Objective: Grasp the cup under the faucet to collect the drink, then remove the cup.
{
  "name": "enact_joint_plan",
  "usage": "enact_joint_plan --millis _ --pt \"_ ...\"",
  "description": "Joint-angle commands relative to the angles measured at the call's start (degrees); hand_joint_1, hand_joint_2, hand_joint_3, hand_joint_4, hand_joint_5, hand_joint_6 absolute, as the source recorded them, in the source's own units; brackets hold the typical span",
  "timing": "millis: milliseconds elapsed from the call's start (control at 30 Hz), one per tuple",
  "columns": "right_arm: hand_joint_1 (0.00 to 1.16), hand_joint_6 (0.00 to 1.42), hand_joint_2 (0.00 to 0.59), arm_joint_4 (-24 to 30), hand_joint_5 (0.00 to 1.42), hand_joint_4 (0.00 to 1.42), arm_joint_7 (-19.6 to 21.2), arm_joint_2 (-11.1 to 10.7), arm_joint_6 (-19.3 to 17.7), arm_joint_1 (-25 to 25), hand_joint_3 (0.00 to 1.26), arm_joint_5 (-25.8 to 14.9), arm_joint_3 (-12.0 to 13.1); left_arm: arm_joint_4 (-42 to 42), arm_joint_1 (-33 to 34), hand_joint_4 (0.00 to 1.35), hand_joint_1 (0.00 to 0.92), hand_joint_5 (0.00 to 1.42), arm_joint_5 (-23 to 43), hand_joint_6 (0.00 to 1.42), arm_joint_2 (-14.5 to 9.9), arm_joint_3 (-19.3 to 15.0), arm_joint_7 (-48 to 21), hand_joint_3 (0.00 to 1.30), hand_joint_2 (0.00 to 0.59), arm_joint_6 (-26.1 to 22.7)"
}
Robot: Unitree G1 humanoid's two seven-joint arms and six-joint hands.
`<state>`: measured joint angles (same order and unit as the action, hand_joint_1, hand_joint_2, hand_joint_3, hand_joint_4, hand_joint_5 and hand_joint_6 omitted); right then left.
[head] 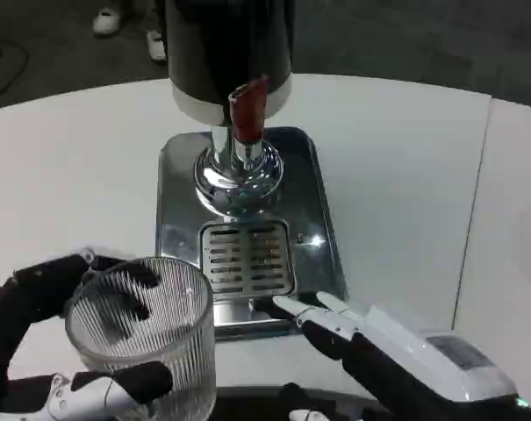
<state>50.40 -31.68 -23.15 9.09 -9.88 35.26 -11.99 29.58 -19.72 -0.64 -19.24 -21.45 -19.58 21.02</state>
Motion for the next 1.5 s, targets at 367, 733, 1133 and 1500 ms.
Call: enact_joint_plan --millis 367,733,1133,1500 --pt "0.36 0.0 0.525 1.7 0.02 0.11 -0.2 -0.2 0.1 -1.2 0.09 0.0 0.4 0.8 0.2 0.7 0.798 0.77 0.4 0.93 0.0 0.0 1.1 0.74 0.074 1.1" --pt "0.36 0.0 0.525 1.9 0.02 0.11 -0.2 -0.1 0.1 -1.6 0.09 0.2 0.3 0.6 0.1 0.7 0.798 0.77 0.4 0.93 0.1 -0.1 1.2 0.74 0.074 1.4" --pt "0.36 0.0 0.525 2.0 0.02 0.11 -0.7 0.3 0.5 -1.4 0.09 1.5 -1.3 -6.1 2.5 0.7 0.798 0.78 -0.6 0.93 -0.7 -2.4 3.3 0.74 0.074 5.1" --pt "0.36 0.0 0.525 2.8 0.02 0.11 -0.9 0.1 1.0 -1.6 0.09 1.6 -0.8 -18.0 10.6 0.7 0.804 0.77 -7.1 0.93 -3.4 -2.6 8.1 0.74 0.076 11.8"
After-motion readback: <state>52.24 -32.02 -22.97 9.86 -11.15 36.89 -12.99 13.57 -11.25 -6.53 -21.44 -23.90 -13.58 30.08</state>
